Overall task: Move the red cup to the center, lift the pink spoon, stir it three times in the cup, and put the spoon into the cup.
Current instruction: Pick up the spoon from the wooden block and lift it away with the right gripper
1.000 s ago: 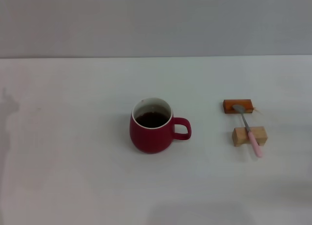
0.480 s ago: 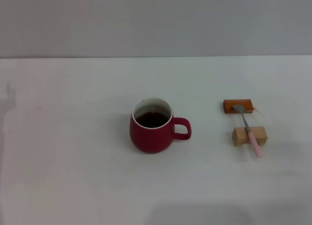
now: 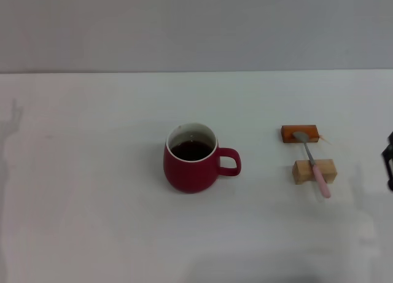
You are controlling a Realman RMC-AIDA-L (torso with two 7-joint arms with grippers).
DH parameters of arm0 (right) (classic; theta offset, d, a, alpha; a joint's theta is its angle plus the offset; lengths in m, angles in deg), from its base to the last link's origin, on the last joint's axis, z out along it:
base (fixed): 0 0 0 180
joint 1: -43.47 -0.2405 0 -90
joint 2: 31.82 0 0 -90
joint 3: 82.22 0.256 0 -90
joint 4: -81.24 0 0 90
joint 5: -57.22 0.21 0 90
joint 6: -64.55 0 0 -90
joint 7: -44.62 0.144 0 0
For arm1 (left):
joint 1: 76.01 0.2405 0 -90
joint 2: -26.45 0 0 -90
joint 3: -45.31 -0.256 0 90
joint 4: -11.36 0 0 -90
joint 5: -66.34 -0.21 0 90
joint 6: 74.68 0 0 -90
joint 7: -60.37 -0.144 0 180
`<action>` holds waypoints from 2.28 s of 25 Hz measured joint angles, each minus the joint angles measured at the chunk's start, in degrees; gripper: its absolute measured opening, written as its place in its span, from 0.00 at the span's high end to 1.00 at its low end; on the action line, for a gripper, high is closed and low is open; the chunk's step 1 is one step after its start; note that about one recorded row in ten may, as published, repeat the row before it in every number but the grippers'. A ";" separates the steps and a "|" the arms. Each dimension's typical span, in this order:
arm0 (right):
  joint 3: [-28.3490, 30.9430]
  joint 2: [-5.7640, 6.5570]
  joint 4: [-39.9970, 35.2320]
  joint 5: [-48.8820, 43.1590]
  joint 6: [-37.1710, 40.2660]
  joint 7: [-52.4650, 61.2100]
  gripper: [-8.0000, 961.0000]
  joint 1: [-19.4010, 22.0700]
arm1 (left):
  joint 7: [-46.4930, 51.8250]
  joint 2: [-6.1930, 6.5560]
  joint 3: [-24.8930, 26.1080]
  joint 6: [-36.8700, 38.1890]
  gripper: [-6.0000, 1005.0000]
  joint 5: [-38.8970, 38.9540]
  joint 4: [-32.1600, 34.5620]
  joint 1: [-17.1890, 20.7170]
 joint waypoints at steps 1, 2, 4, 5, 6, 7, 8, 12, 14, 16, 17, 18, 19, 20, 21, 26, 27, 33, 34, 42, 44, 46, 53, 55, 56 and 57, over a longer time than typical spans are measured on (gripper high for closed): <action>-0.47 0.07 1.10 0.00 -1.12 -0.45 0.32 0.83 | -0.02 0.03 0.02 0.00 0.17 0.00 0.00 -0.01; -0.91 0.14 2.17 -0.01 -2.42 -0.83 0.32 1.74 | -0.03 0.05 0.12 0.00 0.17 0.00 -0.03 -0.01; -1.89 0.17 4.04 -0.09 -5.04 -1.64 0.32 3.41 | -0.04 0.08 0.52 0.00 0.17 0.00 -0.13 -0.02; -2.43 0.17 4.69 -0.11 -6.00 -1.98 0.32 3.97 | -0.05 0.10 1.01 0.00 0.17 -0.06 -0.18 -0.03; -3.23 0.17 5.16 -0.11 -6.67 -2.32 0.32 4.51 | -0.05 0.13 1.13 0.00 0.17 -0.07 -0.18 -0.03; -3.85 0.17 5.40 -0.11 -6.98 -2.47 0.32 4.83 | -0.05 0.18 1.22 0.01 0.17 -0.08 -0.18 -0.04; -4.53 0.18 5.50 -0.11 -7.17 -2.53 0.32 5.07 | -0.06 0.24 1.30 0.01 0.17 -0.10 -0.18 -0.04; -6.18 0.25 4.59 0.04 -7.75 -2.50 0.32 5.32 | -0.08 0.51 1.33 0.03 0.17 -0.13 -0.16 -0.04; -6.72 0.18 3.64 0.12 -7.86 -2.22 0.32 5.22 | -0.09 0.57 1.34 0.06 0.17 -0.16 -0.23 -0.04; -7.25 0.03 2.57 0.49 -7.95 -2.12 0.32 5.01 | -0.09 0.61 1.36 0.06 0.17 -0.17 -0.33 -0.04; -7.70 -0.01 2.06 1.12 -7.98 -2.11 0.32 4.71 | -0.09 0.63 1.36 0.05 0.17 -0.19 -0.38 -0.04; -8.14 -0.04 1.61 1.81 -8.03 -2.11 0.32 4.41 | -0.09 0.66 1.36 0.05 0.17 -0.19 -0.43 -0.04; -8.76 0.00 1.06 3.07 -8.06 -2.10 0.32 3.76 | -0.10 0.66 1.36 0.06 0.17 -0.21 -0.45 -0.04; -9.25 0.05 0.66 4.04 -8.07 -2.09 0.32 3.31 | -0.11 0.66 1.36 0.06 0.17 -0.22 -0.46 -0.05; -9.84 0.13 0.13 5.13 -8.07 -2.09 0.32 2.66 | -0.12 0.67 1.36 0.06 0.17 -0.22 -0.47 -0.09; -10.73 -0.06 -2.18 6.03 -8.27 -1.99 0.32 1.17 | -0.17 0.74 1.36 0.05 0.17 -0.31 -0.49 -0.36; -10.75 -0.08 -2.31 6.06 -8.31 -1.89 0.32 1.04 | -0.17 0.74 1.36 0.05 0.17 -0.31 -0.49 -0.43; -10.81 -0.13 -3.20 6.13 -9.31 -1.00 0.32 -0.21 | -0.18 0.76 1.36 0.11 0.17 -0.32 -0.50 -0.65; -10.80 -0.15 -3.49 6.13 -9.43 -0.94 0.32 -0.50 | -0.18 0.79 1.36 0.11 0.17 -0.32 -0.51 -0.65; -10.80 -0.19 -5.54 7.45 -10.25 1.01 0.32 -3.49 | -0.18 0.79 1.35 0.23 0.17 -0.30 -0.55 -0.73; -10.75 -0.09 -5.68 8.28 -11.12 1.04 0.32 -4.51 | -0.18 0.79 1.35 0.27 0.17 -0.30 -0.55 -0.75; -10.59 -0.04 -5.87 8.31 -11.27 1.05 0.32 -4.95 | -0.18 0.71 1.35 0.32 0.17 -0.31 -0.55 -0.79; -9.98 0.12 -6.46 8.36 -12.70 1.05 0.32 -6.65 | -0.18 0.63 1.35 0.44 0.17 -0.08 -0.62 -1.21; -9.86 0.13 -6.67 8.54 -12.86 1.05 0.32 -7.21 | -0.18 0.62 1.35 0.45 0.17 -0.02 -0.62 -1.43; -9.71 0.16 -6.77 8.68 -12.98 1.05 0.32 -7.45 | -0.18 0.60 1.37 0.45 0.17 0.02 -0.62 -1.68; -9.46 0.19 -6.87 8.86 -13.28 1.05 0.32 -7.77 | -0.18 0.60 1.37 0.45 0.17 0.02 -0.62 -1.68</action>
